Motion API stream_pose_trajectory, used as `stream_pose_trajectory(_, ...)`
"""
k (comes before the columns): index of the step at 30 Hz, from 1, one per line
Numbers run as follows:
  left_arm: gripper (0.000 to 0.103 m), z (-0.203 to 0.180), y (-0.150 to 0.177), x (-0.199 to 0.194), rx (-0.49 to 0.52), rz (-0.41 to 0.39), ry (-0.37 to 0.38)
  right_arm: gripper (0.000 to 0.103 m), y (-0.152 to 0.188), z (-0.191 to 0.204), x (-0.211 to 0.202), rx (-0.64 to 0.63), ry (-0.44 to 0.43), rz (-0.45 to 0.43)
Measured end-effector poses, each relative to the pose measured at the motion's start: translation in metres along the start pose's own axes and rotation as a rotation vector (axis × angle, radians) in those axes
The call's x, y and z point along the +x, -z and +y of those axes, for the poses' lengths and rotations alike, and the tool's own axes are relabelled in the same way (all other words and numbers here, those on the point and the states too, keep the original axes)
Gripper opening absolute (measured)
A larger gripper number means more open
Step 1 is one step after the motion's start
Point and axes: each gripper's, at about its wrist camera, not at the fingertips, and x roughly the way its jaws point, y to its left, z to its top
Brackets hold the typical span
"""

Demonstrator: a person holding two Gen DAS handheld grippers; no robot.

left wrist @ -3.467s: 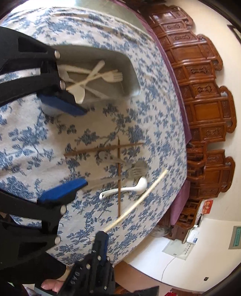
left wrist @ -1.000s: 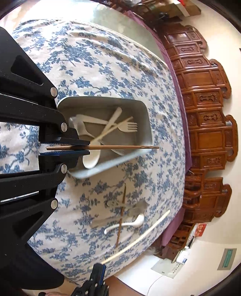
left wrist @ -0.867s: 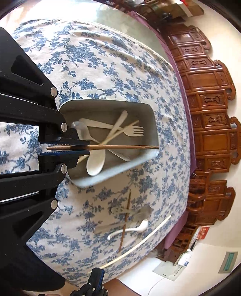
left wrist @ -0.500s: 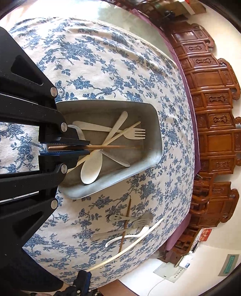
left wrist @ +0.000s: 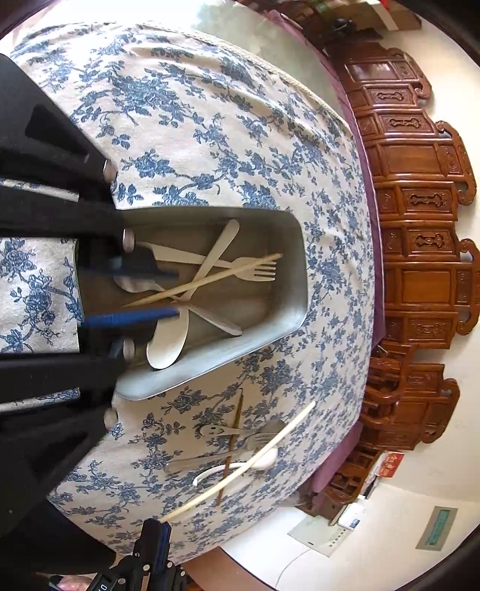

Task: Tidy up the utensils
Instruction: 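Carry the chopstick into the tray and open the left gripper, then lower the held chopstick into the tray and open the right gripper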

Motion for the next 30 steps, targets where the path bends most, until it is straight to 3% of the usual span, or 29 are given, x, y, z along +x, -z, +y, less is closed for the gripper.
stream_pose_trajectory(5, 0.023, 0.016, -0.005, -0.018, -0.027, -0.050, 0.023, 0.006, -0.017, 0.021, 0.011, -0.003, -0.031, 0.006)
stream_pose_trajectory(12, 0.026, 0.044, -0.004, -0.035, -0.041, -0.105, -0.029, 0.006, -0.043, 0.048, 0.033, 0.007, -0.080, 0.019)
stream_pose_trajectory(30, 0.026, 0.078, -0.001, -0.035, -0.102, -0.116, -0.055, 0.006, -0.079, 0.072, 0.098, 0.043, -0.091, 0.120)
